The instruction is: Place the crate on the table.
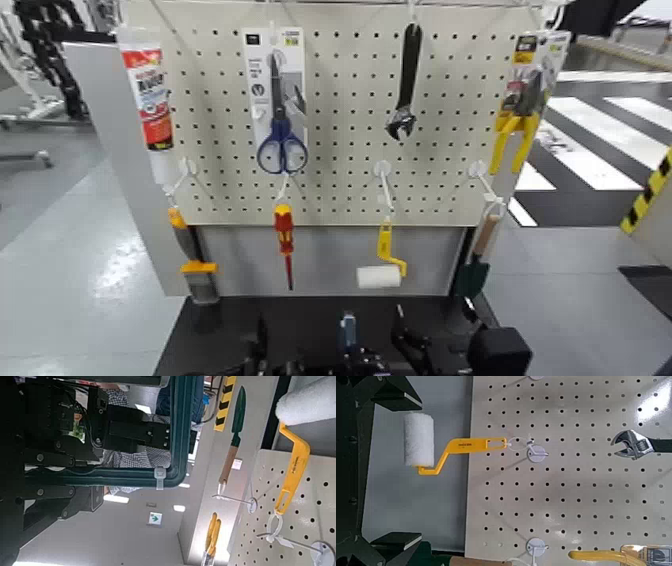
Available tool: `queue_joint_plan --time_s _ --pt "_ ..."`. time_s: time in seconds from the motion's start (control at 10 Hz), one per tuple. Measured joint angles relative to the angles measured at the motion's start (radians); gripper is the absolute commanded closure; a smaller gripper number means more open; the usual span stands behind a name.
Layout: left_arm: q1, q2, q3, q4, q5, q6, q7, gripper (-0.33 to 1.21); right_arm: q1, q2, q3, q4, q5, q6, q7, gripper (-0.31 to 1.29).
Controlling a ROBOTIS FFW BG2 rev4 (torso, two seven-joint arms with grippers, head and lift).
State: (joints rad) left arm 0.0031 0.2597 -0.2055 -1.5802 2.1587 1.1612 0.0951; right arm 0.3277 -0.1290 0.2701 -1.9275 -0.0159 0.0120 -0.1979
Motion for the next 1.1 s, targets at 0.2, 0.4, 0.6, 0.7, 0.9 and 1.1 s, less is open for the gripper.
queue_joint_plan --time_s 0.2,0.4,0.6,0.7,0.9,1.1 --pt "0.000 0.001 0.000 0.001 0.000 0.000 0.000 1.20 -0.001 -0.001 0.000 0.001 -0.001 -0.001 0.000 0.15" --pt "0.000 0.001 0.000 0.002 0.000 0.000 0.000 1.20 -0.002 -0.001 0.001 0.002 -0.001 -0.002 0.000 0.15" --pt "-0.001 0.001 0.001 0.002 0.000 0.000 0.002 1.20 -0.002 -0.001 0.001 0.004 -0.002 -0.002 0.000 0.15" --pt "-0.001 0.003 0.007 0.002 0.000 -0.001 0.012 1.20 -0.003 -0.001 0.001 0.004 -0.003 -0.002 0.001 0.15" --pt "-0.004 0.009 0.025 0.001 0.000 0.004 0.047 1.20 -0.003 0.000 0.001 0.004 -0.004 -0.004 0.001 0.15" --pt "-0.012 0.019 0.045 0.007 0.000 0.014 0.074 1.20 -0.001 0.001 0.001 0.004 -0.004 -0.007 0.002 0.15"
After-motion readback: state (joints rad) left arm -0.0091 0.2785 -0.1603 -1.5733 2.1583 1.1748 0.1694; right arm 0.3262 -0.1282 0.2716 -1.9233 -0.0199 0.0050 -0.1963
